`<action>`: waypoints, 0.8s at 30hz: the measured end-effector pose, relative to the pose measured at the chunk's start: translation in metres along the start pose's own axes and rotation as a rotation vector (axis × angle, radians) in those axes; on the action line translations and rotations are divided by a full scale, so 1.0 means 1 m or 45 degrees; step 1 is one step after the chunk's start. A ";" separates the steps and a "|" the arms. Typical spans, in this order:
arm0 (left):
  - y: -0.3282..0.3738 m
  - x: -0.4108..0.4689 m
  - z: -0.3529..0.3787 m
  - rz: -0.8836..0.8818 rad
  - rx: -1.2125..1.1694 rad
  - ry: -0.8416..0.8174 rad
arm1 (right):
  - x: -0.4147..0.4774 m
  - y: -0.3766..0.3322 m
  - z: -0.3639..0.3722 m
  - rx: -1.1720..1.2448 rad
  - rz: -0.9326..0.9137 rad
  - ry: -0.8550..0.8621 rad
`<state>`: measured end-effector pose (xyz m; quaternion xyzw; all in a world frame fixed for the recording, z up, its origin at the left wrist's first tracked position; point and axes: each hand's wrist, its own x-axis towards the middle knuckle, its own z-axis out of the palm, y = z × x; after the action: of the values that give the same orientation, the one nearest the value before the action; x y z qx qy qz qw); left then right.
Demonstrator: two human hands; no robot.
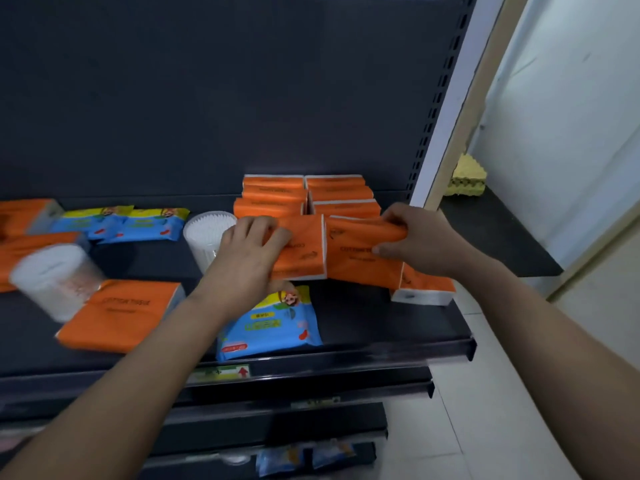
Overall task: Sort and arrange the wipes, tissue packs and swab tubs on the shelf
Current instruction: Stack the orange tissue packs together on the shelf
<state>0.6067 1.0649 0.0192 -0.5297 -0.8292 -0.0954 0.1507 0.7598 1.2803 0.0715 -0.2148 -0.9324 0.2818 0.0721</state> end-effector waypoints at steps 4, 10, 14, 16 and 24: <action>-0.006 -0.001 -0.007 -0.087 -0.347 -0.070 | 0.002 -0.001 0.000 0.005 0.017 -0.015; -0.014 -0.001 -0.008 -0.130 -0.646 -0.178 | 0.007 -0.003 0.005 0.021 0.040 -0.018; -0.015 -0.001 -0.012 -0.200 -0.648 -0.163 | 0.009 -0.005 0.003 0.012 0.033 -0.007; -0.016 0.000 -0.015 -0.202 -0.603 -0.038 | 0.010 -0.005 0.002 0.014 0.029 0.029; -0.025 0.001 0.002 -0.087 -0.192 0.022 | 0.018 -0.008 0.013 -0.045 -0.020 0.008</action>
<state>0.5832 1.0552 0.0180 -0.5101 -0.8360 -0.1672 0.1140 0.7376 1.2755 0.0652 -0.2095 -0.9387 0.2638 0.0735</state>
